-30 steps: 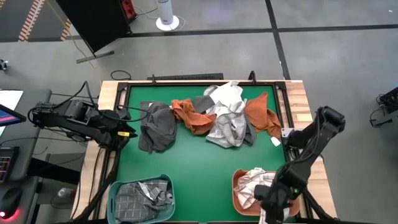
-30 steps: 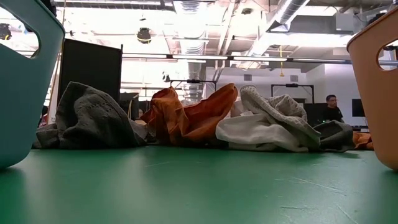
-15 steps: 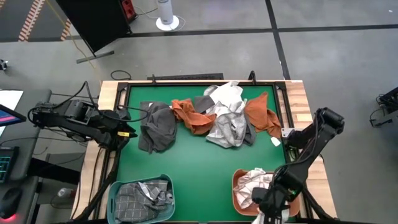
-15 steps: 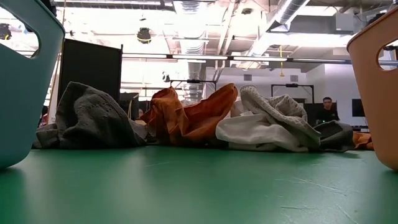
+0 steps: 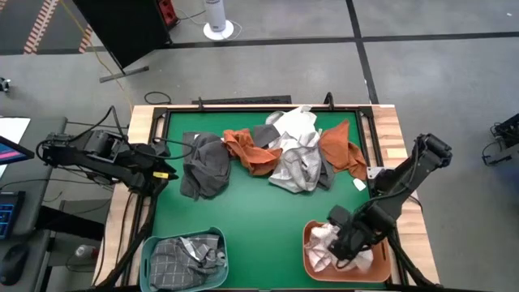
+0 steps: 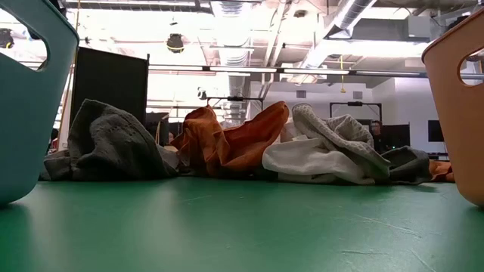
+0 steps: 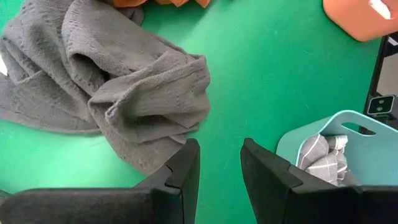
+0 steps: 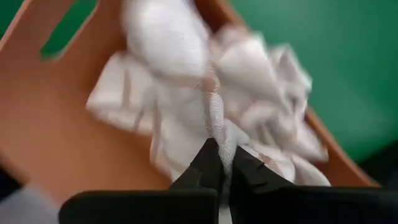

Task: Sort towels by color in basket
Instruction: Put the white checkered towel into the orange bin

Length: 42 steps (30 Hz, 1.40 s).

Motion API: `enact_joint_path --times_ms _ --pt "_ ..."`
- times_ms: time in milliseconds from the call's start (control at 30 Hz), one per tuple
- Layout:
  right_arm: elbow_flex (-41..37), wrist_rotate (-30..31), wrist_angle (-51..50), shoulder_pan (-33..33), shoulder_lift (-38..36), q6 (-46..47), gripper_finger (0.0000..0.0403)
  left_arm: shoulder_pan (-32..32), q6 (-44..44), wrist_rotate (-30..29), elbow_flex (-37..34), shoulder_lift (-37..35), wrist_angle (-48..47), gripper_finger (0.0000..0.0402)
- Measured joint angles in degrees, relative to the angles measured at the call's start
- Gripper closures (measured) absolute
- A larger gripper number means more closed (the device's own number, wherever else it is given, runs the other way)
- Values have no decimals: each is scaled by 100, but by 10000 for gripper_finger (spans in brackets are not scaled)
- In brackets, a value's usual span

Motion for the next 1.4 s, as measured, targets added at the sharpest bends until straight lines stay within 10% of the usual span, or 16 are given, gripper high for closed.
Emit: enact_joint_path --times_ms 400,767,1200,1400 --pt "-1596 122 2884 -356 735 475 366 -1 -109 -52 0 -2 0 291" --pt "-1649 -186 2726 -579 628 232 335 -1 -13 -50 0 0 -20 291" --pt "-1646 -606 2467 -584 -742 1034 151 -1 29 -50 0 -2 -17 291" --pt "-1640 -101 1522 -696 -1790 1626 129 -2 115 -50 0 3 31 291"
